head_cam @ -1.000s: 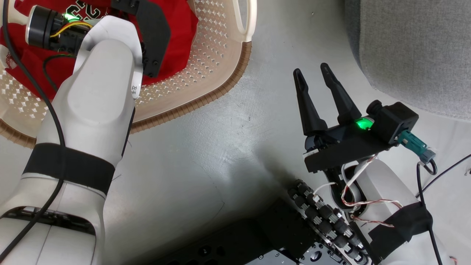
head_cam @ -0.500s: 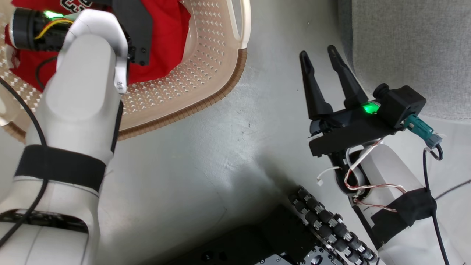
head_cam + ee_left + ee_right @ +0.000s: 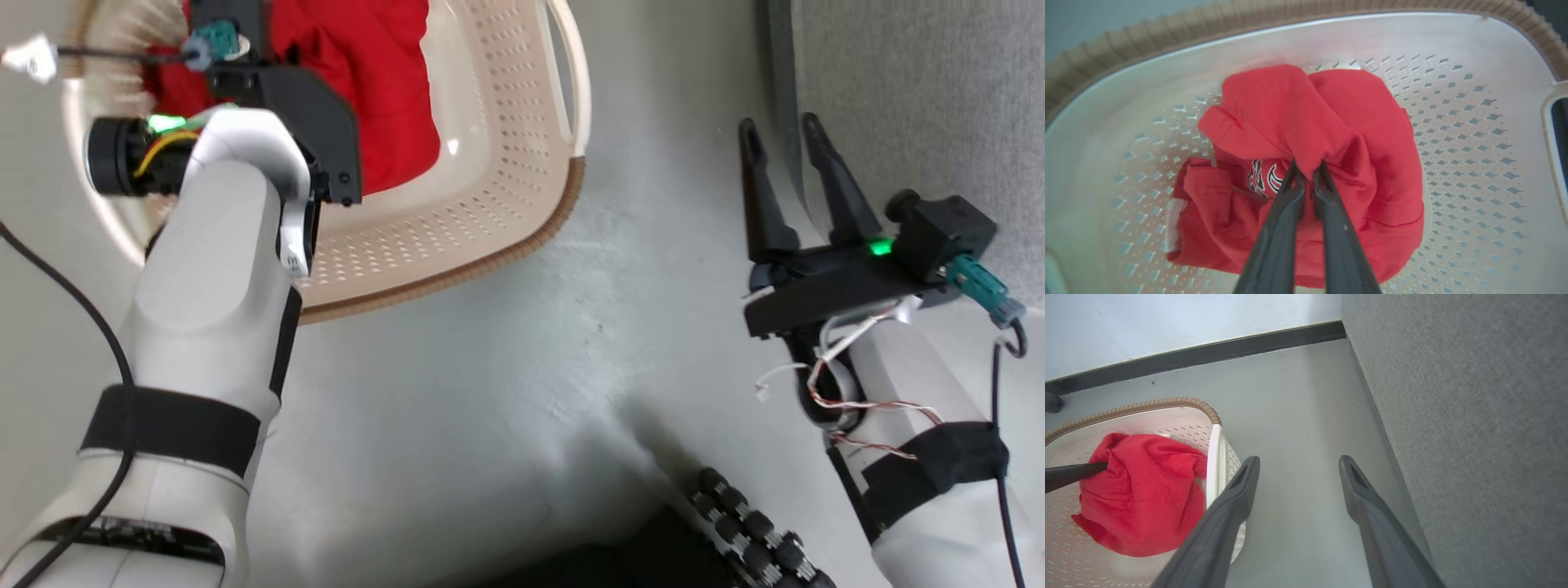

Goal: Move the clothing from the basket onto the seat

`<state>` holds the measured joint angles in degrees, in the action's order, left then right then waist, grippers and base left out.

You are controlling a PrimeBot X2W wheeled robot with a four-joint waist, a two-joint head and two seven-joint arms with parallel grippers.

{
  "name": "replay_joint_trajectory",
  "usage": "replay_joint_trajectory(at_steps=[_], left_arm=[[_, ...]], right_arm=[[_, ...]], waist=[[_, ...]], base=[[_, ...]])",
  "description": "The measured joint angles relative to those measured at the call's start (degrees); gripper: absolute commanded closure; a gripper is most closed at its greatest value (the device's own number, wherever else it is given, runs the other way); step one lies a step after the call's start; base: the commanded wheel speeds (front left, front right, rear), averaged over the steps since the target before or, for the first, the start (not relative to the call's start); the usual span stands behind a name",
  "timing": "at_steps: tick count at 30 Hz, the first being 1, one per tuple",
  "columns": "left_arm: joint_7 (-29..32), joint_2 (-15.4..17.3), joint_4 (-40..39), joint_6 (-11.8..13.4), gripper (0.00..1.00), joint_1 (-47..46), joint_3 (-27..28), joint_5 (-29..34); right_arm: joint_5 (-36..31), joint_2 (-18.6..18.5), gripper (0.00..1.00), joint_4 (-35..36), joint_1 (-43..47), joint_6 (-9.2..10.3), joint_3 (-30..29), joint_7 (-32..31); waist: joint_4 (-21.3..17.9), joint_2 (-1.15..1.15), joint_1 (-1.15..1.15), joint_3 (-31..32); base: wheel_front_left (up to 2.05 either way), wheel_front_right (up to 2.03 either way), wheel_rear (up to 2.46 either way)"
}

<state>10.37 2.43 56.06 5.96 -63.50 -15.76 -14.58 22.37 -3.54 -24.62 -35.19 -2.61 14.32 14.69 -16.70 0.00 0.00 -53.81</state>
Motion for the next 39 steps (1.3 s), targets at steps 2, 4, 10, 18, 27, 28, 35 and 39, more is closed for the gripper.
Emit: replay_joint_trajectory(at_steps=[2,4,10,18,27,28,35,39], left_arm=[[-1.2,-0.1,-0.3,-0.5,1.0,1.3,0.4,-1.1],[-2.5,-0.1,-1.0,-0.9,1.0,2.9,0.3,-3.1],[-6.1,-0.1,-4.3,-1.5,1.0,8.1,-3.0,-10.2],[-11.2,-0.2,-8.8,-1.9,1.0,13.8,-7.3,-16.1],[-16.8,-0.4,-12.0,-1.3,1.0,18.7,-9.6,-20.5],[-17.4,-0.4,-12.1,-1.2,1.0,19.3,-9.6,-20.6],[-21.4,-0.5,-12.8,-0.6,1.0,23.4,-9.2,-22.0],[-22.6,-0.6,-12.9,-0.4,1.0,25.8,-8.3,-22.2]], right_arm=[[-0.5,-0.7,0.0,-0.4,0.7,-0.01,-1.0,0.0],[-1.0,-1.2,0.0,-1.1,1.7,-0.19,-1.7,0.0],[-1.9,-1.7,0.0,-2.3,3.9,-0.52,-2.9,0.0],[-3.3,-3.6,0.0,-3.3,6.4,-0.94,-6.2,0.0],[-4.4,-5.4,0.0,-3.6,10.7,-1.01,-9.2,0.0],[-4.4,-5.6,0.0,-3.6,11.3,-1.1,-9.4,0.0],[-4.8,-5.9,0.0,-3.6,14.8,-1.44,-11.0,0.0],[-4.8,-5.8,0.0,-3.6,16.7,-1.44,-11.8,0.0]], waist=[[0.9,0.0,0.0,1.5],[1.9,0.0,0.0,3.0],[4.9,0.0,0.0,7.7],[8.8,0.0,0.0,14.2],[13.4,0.0,-0.01,21.5],[14.0,0.0,-0.01,22.3],[17.7,0.0,0.0,28.1],[19.6,0.0,0.0,31.6]], base=[[0.0,0.0,0.0],[0.0,0.0,0.0],[0.0,0.0,0.0],[0.0,0.0,0.0],[0.0,0.0,0.0],[0.0,0.0,0.0],[0.0,0.0,0.0],[0.0,0.0,0.0]])
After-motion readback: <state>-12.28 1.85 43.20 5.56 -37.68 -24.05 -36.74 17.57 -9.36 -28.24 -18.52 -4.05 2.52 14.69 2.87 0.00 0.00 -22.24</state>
